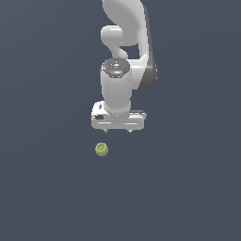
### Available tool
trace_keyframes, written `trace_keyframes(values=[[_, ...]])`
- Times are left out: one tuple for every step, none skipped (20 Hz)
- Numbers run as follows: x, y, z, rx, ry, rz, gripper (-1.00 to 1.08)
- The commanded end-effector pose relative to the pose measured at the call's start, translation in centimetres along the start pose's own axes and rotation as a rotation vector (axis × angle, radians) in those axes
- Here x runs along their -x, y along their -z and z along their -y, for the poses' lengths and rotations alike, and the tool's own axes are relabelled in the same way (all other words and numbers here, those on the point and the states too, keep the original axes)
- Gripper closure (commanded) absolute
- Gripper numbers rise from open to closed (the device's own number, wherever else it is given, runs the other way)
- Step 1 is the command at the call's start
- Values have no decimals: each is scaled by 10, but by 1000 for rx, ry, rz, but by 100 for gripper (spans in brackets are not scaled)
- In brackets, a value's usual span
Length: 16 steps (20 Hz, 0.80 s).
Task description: Pick up the object and move it to a goal position.
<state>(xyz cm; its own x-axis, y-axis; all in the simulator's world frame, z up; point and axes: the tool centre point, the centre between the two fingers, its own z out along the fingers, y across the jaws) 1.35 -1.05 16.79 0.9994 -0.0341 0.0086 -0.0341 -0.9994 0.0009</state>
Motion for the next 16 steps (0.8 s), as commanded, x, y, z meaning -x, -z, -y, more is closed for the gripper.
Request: trace_keyframes(values=[[-5,-10,-12,-2,-29,2,-92],[-7,-15,-17,-2,-43,3,-92],[-10,-21,-23,-3,-59,4,-92],[-13,-27,-30,-3,-75,4,-92],[-15,-33,-37,-3,-92,5,-92],[-17,-39,-44,-3,-107,6,-92],[-19,-44,-49,-3,-121,6,-92],[-21,-49,-55,-3,-134,7,-92],[-22,-54,-60,-3,-146,7,-92],[-23,-58,-65,-2,-156,7,-92],[-24,-62,-68,-2,-165,8,-92],[-25,-65,-72,-1,-173,8,-92],[-25,-67,-75,-1,-179,8,-92],[-26,-69,-77,-1,-185,8,-92],[-26,-71,-79,0,-189,9,-92],[-27,-72,-81,0,-192,9,-92]])
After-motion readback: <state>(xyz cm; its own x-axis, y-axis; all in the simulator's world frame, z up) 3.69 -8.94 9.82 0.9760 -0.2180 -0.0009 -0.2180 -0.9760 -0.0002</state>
